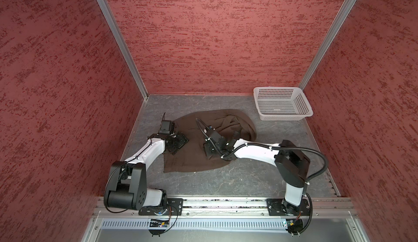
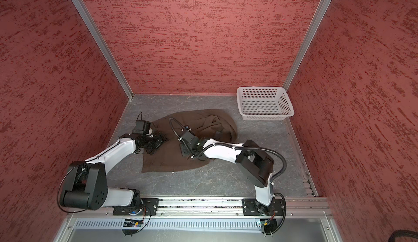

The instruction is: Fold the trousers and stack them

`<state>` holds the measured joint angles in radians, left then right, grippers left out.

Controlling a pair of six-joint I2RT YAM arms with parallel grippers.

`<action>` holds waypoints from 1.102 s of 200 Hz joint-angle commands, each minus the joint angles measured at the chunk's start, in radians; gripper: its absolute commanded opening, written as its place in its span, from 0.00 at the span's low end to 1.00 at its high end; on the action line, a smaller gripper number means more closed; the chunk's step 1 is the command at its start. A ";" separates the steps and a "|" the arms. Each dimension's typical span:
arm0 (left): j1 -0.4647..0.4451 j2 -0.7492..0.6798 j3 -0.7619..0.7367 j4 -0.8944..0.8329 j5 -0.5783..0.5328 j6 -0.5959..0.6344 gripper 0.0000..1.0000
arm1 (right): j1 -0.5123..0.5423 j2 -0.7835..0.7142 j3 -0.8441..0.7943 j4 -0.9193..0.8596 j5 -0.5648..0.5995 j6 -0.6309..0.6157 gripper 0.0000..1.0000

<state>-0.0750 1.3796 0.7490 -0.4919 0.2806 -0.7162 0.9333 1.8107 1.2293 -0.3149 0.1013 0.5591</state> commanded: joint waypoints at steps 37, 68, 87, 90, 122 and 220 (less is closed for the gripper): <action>0.054 0.002 -0.034 -0.032 -0.007 0.059 0.78 | -0.316 -0.335 -0.270 0.018 -0.067 0.069 0.58; 0.079 0.003 -0.054 -0.055 -0.034 0.073 0.78 | -0.346 -0.298 -0.313 0.038 -0.108 0.061 0.56; 0.126 0.008 -0.079 -0.047 -0.026 0.068 0.76 | -0.348 -0.245 -0.323 0.061 -0.123 0.065 0.57; 0.135 0.009 -0.084 -0.043 -0.020 0.067 0.76 | -0.350 -0.237 -0.324 0.065 -0.124 0.066 0.57; 0.220 0.003 -0.124 -0.038 -0.006 0.080 0.74 | -0.368 -0.155 -0.341 0.128 -0.131 0.080 0.61; 0.389 -0.081 -0.111 -0.135 -0.142 0.094 0.73 | -0.551 0.067 -0.128 0.152 -0.045 -0.118 0.69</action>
<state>0.2794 1.3396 0.6464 -0.5564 0.2607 -0.6266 0.3954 1.8282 1.0245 -0.1623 0.0322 0.5091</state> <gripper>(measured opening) 0.729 0.690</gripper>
